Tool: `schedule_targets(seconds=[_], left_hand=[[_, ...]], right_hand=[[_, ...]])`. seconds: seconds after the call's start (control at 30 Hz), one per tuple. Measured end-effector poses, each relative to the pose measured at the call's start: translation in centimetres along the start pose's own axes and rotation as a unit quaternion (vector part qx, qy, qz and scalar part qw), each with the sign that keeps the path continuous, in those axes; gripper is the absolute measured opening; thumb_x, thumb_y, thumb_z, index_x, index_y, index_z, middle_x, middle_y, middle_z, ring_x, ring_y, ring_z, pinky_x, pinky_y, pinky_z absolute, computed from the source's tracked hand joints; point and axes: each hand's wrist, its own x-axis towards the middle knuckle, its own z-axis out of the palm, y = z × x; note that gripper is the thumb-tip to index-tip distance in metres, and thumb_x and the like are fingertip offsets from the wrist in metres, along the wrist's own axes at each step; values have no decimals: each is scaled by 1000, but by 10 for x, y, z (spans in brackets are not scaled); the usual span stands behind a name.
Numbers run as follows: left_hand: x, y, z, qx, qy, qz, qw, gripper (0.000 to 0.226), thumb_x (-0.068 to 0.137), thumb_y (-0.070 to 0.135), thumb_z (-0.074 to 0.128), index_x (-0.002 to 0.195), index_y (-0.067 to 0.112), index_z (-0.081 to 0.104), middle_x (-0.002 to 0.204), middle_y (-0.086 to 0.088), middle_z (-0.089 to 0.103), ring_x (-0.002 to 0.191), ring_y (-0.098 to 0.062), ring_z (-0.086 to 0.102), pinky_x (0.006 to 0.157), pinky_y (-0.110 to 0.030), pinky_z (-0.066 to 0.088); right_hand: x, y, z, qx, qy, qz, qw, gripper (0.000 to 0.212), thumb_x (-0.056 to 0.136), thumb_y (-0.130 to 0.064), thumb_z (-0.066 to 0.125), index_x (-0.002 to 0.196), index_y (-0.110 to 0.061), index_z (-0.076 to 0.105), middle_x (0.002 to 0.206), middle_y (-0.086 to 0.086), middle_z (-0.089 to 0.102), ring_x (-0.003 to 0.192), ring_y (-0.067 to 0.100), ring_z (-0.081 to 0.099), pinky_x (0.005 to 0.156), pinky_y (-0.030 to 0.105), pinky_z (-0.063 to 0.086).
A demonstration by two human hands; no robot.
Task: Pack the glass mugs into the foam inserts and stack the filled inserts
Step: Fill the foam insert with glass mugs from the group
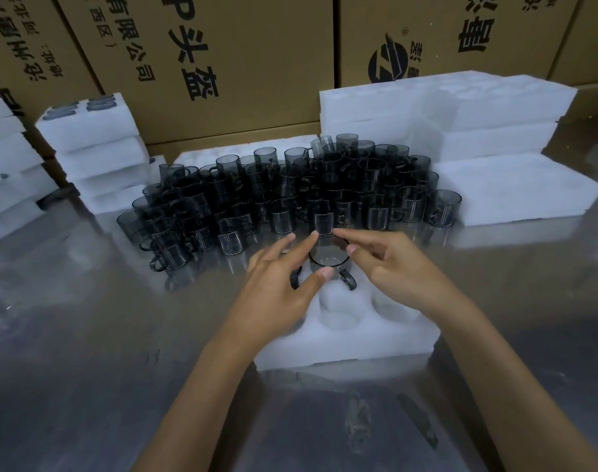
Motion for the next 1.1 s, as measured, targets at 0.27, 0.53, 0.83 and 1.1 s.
schedule_targets(seconds=[0.27,0.53,0.83,1.1], left_hand=[[5,-4,5,14,6,54,998,57,97,56,44,150,35,39,155,13,40,150,1,3,115,-27,0],[9,-6,8,60,-1,38,997,56,95,59,46,147,40,42,157,18,34,149,-4,18,117,-28,0],[13,-5,7,55,25,42,997,49,90,58,59,135,40,57,140,22,50,135,-2,34,105,-21,6],[14,-12,5,42,35,36,998,39,85,64,59,120,47,60,122,28,52,115,5,36,98,-21,7]], right_hand=[[5,8,-2,-62,3,9,998,33,101,-23,55,130,-34,64,140,-14,57,139,0,38,120,39,29],[11,16,0,-148,11,5,989,33,99,-26,56,127,-42,63,146,-22,49,143,0,24,121,40,6],[9,16,2,-234,10,3,972,34,99,-30,54,130,-44,62,143,-23,52,142,4,32,120,42,3],[16,12,-11,-28,42,8,999,25,93,-17,65,112,-32,73,112,-24,67,111,-5,60,100,19,41]])
